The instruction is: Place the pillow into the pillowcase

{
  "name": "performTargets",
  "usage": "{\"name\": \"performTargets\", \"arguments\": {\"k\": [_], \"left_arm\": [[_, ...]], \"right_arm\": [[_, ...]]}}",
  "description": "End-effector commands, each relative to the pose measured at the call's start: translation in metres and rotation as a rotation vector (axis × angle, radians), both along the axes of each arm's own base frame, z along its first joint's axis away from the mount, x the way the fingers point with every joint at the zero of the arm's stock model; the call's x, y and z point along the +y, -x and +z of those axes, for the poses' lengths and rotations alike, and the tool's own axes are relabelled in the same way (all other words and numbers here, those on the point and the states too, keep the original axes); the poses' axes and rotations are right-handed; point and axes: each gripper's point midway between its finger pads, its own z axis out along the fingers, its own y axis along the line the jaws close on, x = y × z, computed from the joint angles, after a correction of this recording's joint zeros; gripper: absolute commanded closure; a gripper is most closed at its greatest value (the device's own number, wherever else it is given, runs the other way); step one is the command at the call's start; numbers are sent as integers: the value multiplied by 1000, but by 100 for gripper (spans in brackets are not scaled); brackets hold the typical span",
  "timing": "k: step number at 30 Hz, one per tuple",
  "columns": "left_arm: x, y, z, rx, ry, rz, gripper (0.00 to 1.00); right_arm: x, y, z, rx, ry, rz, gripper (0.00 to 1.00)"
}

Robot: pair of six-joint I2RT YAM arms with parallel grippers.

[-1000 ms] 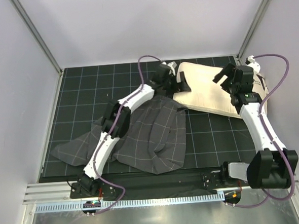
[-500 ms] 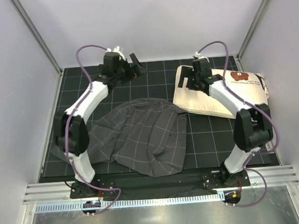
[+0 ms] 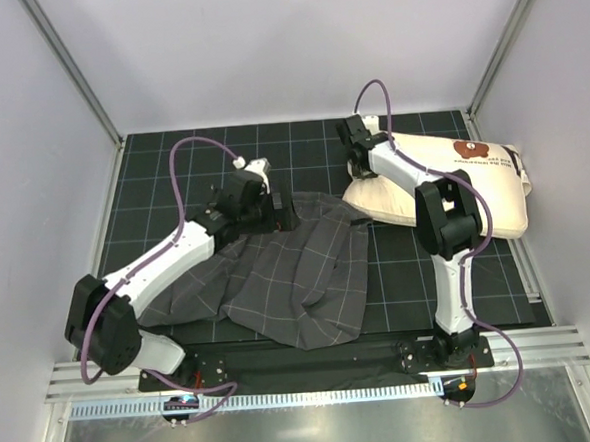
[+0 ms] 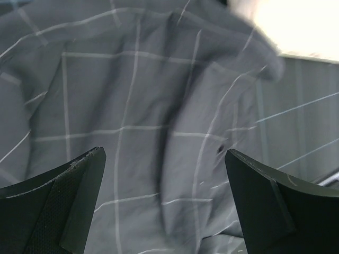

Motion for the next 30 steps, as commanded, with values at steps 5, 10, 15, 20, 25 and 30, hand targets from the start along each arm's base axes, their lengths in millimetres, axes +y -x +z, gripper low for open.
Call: {"name": "performTargets", "arguments": {"k": [5, 10, 15, 20, 25, 30], "left_arm": [[-3, 26, -12, -98, -229, -90, 0], [-37, 59, -17, -119, -253, -236, 0], [-53, 96, -29, -66, -337, -353, 4], [-60, 128, -40, 19, -386, -399, 7], [-49, 154, -56, 112, -460, -408, 13], [-44, 173, -73, 198, -480, -450, 24]], "right_arm": [[-28, 10, 79, -135, -118, -49, 96], [-63, 34, 133, -218, -232, -74, 96], [-77, 75, 162, -285, -295, -65, 96], [-79, 101, 175, -337, -347, -58, 96], [-81, 121, 180, -355, -374, -53, 96], [-79, 135, 183, -368, -395, -40, 96]]}}
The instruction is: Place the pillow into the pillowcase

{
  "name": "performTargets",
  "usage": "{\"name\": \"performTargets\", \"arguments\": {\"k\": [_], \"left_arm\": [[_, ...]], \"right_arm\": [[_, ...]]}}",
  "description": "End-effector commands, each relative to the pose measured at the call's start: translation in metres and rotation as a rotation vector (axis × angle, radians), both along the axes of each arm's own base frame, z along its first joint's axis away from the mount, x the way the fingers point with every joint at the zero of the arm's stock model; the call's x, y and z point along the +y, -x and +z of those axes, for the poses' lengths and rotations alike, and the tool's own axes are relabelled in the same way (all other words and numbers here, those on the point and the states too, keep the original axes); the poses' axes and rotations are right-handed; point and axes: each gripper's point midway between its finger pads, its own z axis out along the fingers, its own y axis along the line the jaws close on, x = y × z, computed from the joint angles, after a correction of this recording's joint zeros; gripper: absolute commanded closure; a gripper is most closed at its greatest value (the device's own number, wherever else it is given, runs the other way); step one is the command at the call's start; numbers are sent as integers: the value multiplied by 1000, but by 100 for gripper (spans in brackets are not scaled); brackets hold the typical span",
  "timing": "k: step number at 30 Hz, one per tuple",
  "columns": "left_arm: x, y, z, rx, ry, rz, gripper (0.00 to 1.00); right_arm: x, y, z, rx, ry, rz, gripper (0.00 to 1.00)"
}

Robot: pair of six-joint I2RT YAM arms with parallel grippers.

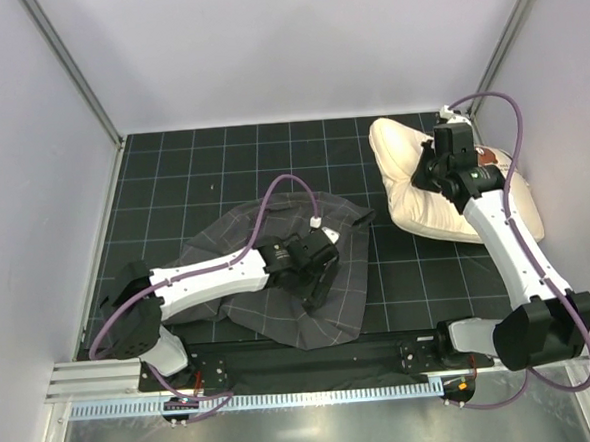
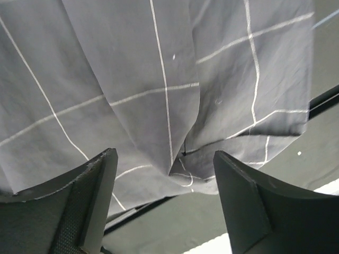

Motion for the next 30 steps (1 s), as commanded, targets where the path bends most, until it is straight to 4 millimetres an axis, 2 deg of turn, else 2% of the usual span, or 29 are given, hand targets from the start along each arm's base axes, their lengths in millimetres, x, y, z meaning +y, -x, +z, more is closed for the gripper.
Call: {"name": "performTargets", "arguments": {"k": [1, 7, 10, 11, 12, 13, 14, 16, 17, 19, 20, 22, 23, 24, 25, 27, 29, 30], "left_arm": [[2, 17, -5, 74, -24, -11, 25], [-10, 26, -17, 114, -21, -59, 35], [-12, 16, -28, 85, -64, -52, 62], [-10, 14, -37, 85, -100, -52, 92], [-11, 11, -39, 77, -113, -49, 100], [-13, 8, -41, 72, -119, -45, 100], [-15, 7, -44, 72, -127, -43, 100], [-15, 0, -46, 44, -140, -23, 100], [-14, -4, -45, 24, -139, -6, 100], [-13, -15, -31, -18, -99, 48, 100], [-5, -25, -29, -30, -86, 92, 100], [-4, -37, -8, -60, 19, 162, 100], [-1, -43, -1, -69, 57, 195, 100], [12, -49, -4, -65, 64, 240, 100], [14, -53, 9, -79, 120, 275, 100], [22, -58, 10, -93, 154, 316, 100], [24, -60, 19, -115, 201, 349, 100], [30, -60, 15, -125, 193, 370, 100]], "right_arm": [[-8, 8, 33, -106, -20, -34, 96], [-9, 20, 39, -118, -26, -29, 96], [-2, 27, 43, -124, -49, 3, 96], [0, 32, 43, -128, -62, 14, 96], [8, 35, 43, -127, -90, 53, 96], [15, 39, 43, -130, -116, 86, 96], [18, 44, 34, -112, -127, 98, 96], [27, 56, 36, -130, -160, 145, 96], [30, 61, 27, -114, -172, 162, 96], [41, 77, 31, -130, -216, 228, 96], [47, 86, 23, -113, -239, 257, 96], [57, 102, 30, -153, -289, 304, 96], [64, 111, 23, -138, -323, 340, 96], [66, 116, 23, -142, -333, 347, 96], [68, 126, 28, -169, -349, 362, 96], [75, 139, 21, -148, -379, 402, 96], [80, 152, 18, -137, -402, 434, 96], [87, 160, 16, -117, -428, 473, 96]]}}
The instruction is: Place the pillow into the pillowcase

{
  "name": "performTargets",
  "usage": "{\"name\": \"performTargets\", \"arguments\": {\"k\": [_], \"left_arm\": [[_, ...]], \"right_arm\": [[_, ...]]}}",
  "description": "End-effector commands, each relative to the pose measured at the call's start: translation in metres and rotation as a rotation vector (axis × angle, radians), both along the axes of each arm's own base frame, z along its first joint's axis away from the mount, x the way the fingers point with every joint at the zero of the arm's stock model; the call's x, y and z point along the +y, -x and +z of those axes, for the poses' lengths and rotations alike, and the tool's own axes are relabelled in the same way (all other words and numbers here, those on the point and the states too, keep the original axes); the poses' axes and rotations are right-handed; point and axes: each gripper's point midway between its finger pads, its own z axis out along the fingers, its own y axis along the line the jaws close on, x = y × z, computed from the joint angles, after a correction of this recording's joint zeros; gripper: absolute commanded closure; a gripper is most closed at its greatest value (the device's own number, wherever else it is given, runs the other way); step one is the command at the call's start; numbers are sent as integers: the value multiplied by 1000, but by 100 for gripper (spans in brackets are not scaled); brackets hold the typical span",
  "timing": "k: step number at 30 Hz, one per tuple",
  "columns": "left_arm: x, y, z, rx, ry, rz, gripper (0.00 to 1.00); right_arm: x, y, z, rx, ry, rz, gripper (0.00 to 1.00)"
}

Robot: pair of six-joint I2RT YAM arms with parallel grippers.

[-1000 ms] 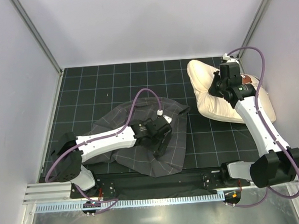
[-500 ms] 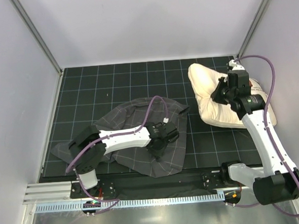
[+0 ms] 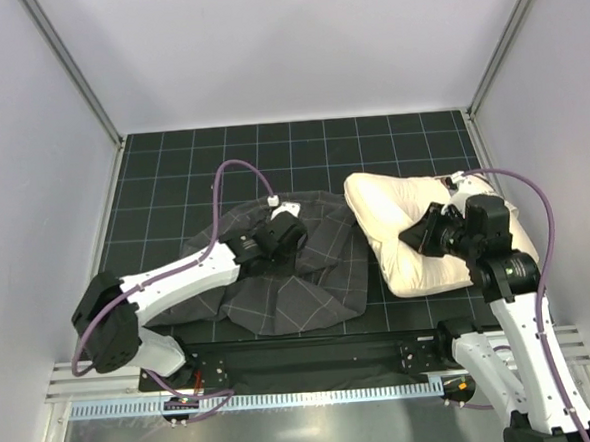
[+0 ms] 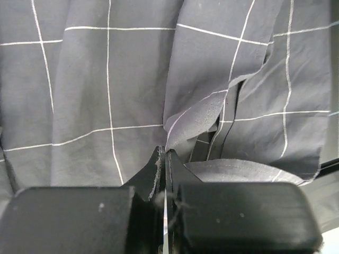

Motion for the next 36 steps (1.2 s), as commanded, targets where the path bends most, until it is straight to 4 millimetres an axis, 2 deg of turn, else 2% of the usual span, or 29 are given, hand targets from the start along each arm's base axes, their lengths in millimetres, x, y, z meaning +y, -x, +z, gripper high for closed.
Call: {"name": "performTargets", "arguments": {"k": [1, 2, 3, 4, 6, 7, 9, 11, 13, 20, 26, 30, 32, 34, 35, 36], "left_arm": [[-3, -7, 10, -66, 88, 80, 100], [1, -6, 6, -71, 91, 108, 100], [-1, -9, 12, -83, 118, 119, 100], [2, -6, 7, -80, 119, 123, 100], [2, -7, 15, -101, 170, 153, 100], [5, -4, 11, -99, 178, 158, 100], [5, -5, 22, -123, 237, 180, 100], [9, -2, 21, -131, 254, 185, 100], [10, -1, 30, -153, 305, 191, 100], [14, 0, 30, -163, 318, 206, 100], [17, 0, 39, -189, 333, 222, 100], [7, 11, 49, -194, 356, 146, 100], [-1, 17, 55, -195, 364, 101, 100], [-12, 29, 61, -192, 379, 44, 100], [-17, 33, 62, -191, 382, 23, 100], [-22, 38, 62, -188, 385, 4, 100]], "right_arm": [[31, 22, 20, -33, -140, 159, 96], [35, 33, 17, -25, -153, 195, 96], [37, 38, 16, -19, -159, 208, 96], [39, 43, 15, -17, -165, 225, 96], [47, 57, 5, 16, -194, 282, 96], [50, 62, 1, 36, -201, 303, 96], [59, 74, -7, 84, -224, 359, 96], [63, 82, -16, 112, -224, 378, 96], [66, 90, -23, 142, -204, 386, 96], [71, 115, -59, 311, -134, 446, 96], [74, 113, -75, 365, -71, 445, 96], [82, 103, -89, 403, 4, 440, 96], [93, 92, -91, 413, 24, 447, 96], [101, 77, -83, 384, 57, 439, 96], [104, 68, -84, 385, 81, 428, 96], [106, 54, -76, 346, 97, 394, 96]]}}
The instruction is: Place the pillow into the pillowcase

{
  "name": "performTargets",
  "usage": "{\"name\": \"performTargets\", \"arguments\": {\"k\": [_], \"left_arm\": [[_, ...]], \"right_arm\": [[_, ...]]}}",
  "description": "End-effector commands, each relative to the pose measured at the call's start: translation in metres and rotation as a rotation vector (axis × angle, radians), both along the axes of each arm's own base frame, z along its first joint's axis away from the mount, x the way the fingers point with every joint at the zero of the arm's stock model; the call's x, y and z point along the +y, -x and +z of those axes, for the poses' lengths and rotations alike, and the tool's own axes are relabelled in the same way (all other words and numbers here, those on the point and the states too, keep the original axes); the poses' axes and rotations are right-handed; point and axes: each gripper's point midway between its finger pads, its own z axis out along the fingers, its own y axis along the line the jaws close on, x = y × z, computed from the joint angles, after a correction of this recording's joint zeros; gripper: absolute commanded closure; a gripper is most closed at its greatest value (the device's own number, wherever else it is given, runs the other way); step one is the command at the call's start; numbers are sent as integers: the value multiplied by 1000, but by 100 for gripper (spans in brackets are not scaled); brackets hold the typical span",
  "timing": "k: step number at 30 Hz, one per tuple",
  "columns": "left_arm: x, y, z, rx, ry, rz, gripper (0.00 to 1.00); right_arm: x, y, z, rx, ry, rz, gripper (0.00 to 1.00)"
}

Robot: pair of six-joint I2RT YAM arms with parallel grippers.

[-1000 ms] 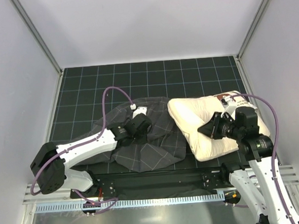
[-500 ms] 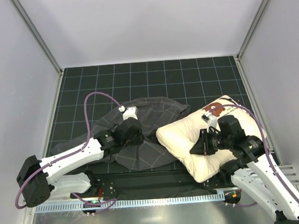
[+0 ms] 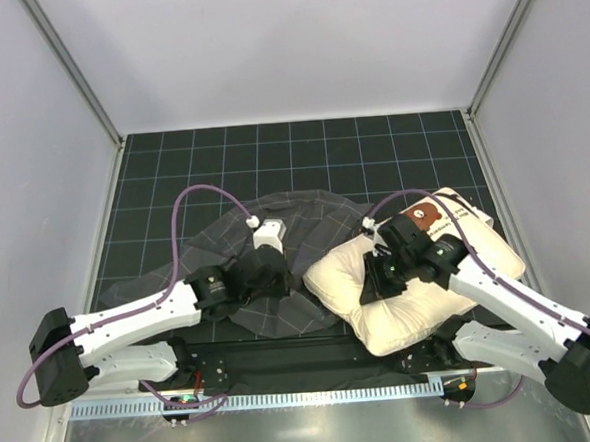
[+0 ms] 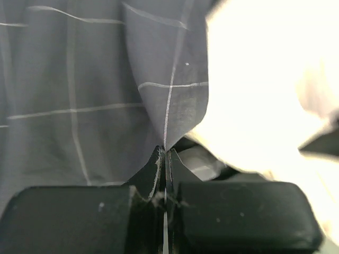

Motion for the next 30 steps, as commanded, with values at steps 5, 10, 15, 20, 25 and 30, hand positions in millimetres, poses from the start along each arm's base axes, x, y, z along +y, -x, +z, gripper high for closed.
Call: {"name": "performTargets", "arguments": {"k": [5, 10, 15, 20, 25, 30], "left_arm": [[-52, 39, 31, -44, 89, -170, 100], [-67, 56, 40, -4, 140, -225, 100], [-73, 63, 62, 4, 196, -257, 100], [-84, 70, 70, 36, 228, -295, 100], [-102, 80, 77, 85, 285, -344, 100], [-109, 64, 81, 44, 267, -320, 100]], "right_arm": [[37, -91, 50, -242, -12, -101, 96], [61, -135, 54, -288, -9, -145, 96], [65, -173, 76, -400, -28, -277, 96], [63, -210, 70, -477, 1, -407, 96], [60, -229, 43, -492, 47, -485, 96], [84, -211, 42, -485, -163, -440, 96]]}}
